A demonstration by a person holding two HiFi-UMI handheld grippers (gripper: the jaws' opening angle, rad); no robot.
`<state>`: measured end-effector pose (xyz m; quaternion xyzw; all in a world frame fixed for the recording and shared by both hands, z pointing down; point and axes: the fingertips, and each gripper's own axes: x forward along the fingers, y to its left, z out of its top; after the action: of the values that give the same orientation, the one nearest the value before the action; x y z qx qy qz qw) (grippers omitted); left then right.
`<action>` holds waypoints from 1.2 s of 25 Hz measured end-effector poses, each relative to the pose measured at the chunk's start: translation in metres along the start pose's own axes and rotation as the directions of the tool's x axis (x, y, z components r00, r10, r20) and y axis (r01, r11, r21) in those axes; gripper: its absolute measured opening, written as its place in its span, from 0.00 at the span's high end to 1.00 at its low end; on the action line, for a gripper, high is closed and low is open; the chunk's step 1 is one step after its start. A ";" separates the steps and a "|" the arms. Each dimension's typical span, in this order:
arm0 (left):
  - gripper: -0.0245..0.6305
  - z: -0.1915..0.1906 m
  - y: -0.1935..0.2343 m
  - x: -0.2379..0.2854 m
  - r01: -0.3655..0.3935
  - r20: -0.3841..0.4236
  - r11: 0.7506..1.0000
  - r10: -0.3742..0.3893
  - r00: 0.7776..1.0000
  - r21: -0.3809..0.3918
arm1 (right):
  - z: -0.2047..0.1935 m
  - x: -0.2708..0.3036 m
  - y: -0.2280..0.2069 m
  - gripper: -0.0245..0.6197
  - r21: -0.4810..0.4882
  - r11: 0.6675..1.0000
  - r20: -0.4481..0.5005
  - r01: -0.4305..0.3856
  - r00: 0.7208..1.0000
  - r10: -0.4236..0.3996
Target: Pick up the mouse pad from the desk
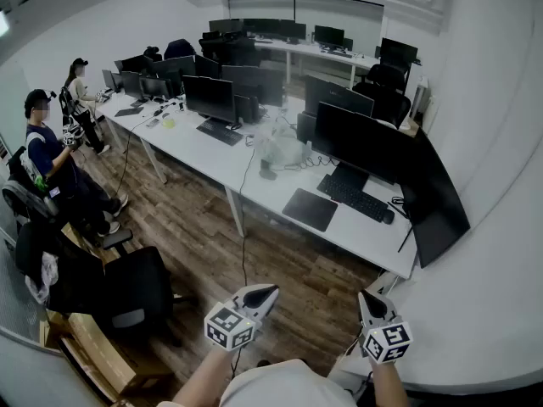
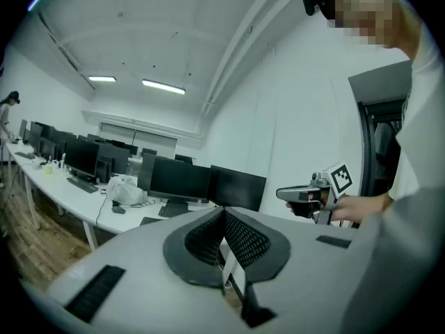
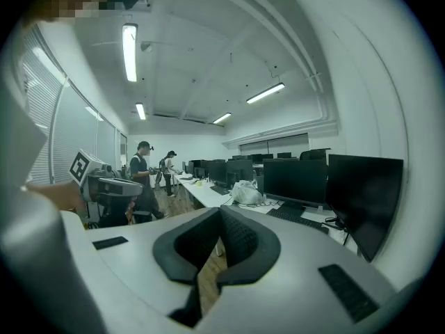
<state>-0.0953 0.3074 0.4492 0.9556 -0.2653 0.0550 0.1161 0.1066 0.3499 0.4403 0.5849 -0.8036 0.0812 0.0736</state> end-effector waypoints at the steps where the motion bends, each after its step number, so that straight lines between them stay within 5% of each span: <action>1: 0.94 0.000 -0.001 0.001 -0.001 0.003 1.000 0.001 1.000 -0.002 | 0.000 0.000 -0.001 0.94 0.003 1.000 0.002 0.000 1.000 0.000; 25: 0.94 0.000 -0.020 0.016 -0.018 0.007 1.000 0.018 1.000 -0.017 | 0.002 -0.010 -0.020 0.94 -0.007 1.000 0.016 0.004 1.000 -0.004; 30: 0.94 -0.004 -0.024 0.019 -0.030 0.008 0.999 0.030 1.000 -0.032 | 0.000 -0.009 -0.027 0.86 -0.002 1.000 0.019 0.000 1.000 0.000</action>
<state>-0.0670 0.3192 0.4513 0.9497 -0.2809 0.0484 0.1295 0.1346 0.3504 0.4399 0.5857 -0.8044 0.0748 0.0663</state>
